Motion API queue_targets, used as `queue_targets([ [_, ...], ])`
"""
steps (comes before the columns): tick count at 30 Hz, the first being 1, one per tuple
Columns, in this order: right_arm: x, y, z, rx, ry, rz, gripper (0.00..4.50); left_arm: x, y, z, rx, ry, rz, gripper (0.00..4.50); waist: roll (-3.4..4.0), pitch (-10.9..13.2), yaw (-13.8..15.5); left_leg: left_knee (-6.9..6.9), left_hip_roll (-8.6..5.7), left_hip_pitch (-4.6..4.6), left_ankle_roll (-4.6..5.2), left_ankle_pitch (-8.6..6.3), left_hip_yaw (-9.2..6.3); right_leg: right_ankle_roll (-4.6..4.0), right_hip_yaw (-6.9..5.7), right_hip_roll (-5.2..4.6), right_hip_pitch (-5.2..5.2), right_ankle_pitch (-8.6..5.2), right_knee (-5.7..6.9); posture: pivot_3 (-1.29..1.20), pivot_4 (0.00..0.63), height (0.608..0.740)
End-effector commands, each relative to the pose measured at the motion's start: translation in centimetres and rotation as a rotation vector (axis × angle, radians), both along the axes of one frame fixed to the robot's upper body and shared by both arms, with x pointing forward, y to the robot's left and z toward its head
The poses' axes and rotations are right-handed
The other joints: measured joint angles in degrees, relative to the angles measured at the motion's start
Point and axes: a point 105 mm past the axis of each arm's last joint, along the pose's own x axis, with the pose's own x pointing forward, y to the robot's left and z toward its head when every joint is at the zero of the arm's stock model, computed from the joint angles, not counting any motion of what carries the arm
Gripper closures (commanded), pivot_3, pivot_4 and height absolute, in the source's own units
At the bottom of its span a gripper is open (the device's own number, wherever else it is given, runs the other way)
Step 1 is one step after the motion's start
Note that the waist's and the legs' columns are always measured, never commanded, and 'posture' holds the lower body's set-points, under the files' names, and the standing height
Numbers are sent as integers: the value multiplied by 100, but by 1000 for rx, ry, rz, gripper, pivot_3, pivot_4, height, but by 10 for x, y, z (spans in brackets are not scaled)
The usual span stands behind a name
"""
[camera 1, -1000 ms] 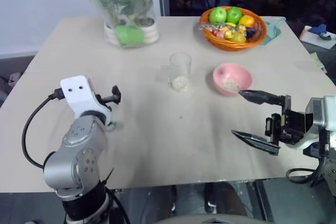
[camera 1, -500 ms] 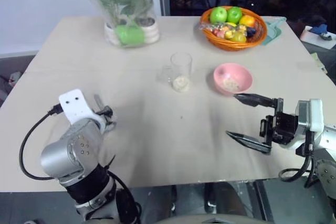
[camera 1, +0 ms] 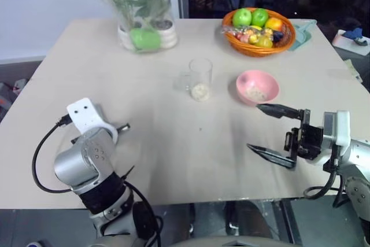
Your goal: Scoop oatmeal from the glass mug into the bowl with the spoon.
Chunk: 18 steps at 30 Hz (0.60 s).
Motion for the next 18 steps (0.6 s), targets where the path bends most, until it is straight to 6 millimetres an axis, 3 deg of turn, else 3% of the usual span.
queue_targets([
  [1, 9, 2, 4, 16, 25, -42, 0, 13, -6, 34, 52, -241, -111, 4449, -11, 6, -22, 0, 1, -1, 0, 0, 1, -3, 0, 0, -1, -2, 0, 0, 150, 740],
  [3, 20, -1, 13, 63, 7, -111, 0, 18, -12, 61, 49, -458, -191, 4449, -21, 12, -32, 0, 4, -8, 0, 0, 0, -13, 0, -2, -8, -6, -1, 0, 150, 740],
  [5, 35, -5, 24, 97, -44, -238, 0, 17, -32, 101, 16, -799, -393, 4449, -22, 13, -34, 1, 4, -12, -1, 0, 1, -20, -1, -5, -10, -8, -2, 0, 150, 740],
  [7, 44, -4, 32, 101, -72, -314, 0, 8, -43, 118, 96, -914, -510, 4449, -22, 13, -32, 1, 4, -17, -1, 0, 5, -25, 0, -10, -16, -10, -3, 0, 150, 740],
  [9, 47, 0, 39, 110, -67, -348, 0, -4, -68, 132, 147, -1016, -695, 4449, -20, 12, -41, 0, 3, -18, -1, 0, 11, -25, 3, -10, -17, -10, -6, 0, 150, 740],
  [11, 53, 4, 34, 15, -35, -431, 0, -20, -111, 133, 212, -1046, -1000, 4449, -20, 12, -44, -1, 2, -19, -1, 0, 14, -24, 5, -7, -18, -9, -7, 0, 150, 740],
  [13, 48, 14, 23, -43, 89, -370, 0, -39, -146, 119, 242, -1032, -1269, 4449, -17, 13, -30, -2, 3, -20, -1, 0, 19, -24, 6, -6, -22, -9, -6, 0, 150, 740],
  [15, 40, 26, 21, -6, 213, -239, 0, -48, -161, 107, 252, -1027, -1398, 4449, -17, 13, -30, -2, 2, -21, 1, -1, 16, -26, 5, -9, -20, -10, -10, 0, 150, 740],
  [18, 47, 35, 17, 43, 366, -220, 0, -52, -171, 94, 286, -1032, -1514, 4449, -14, 13, -52, -2, 4, -20, 5, -3, 14, -26, 6, -5, -20, -11, -10, 0, 150, 740],
])
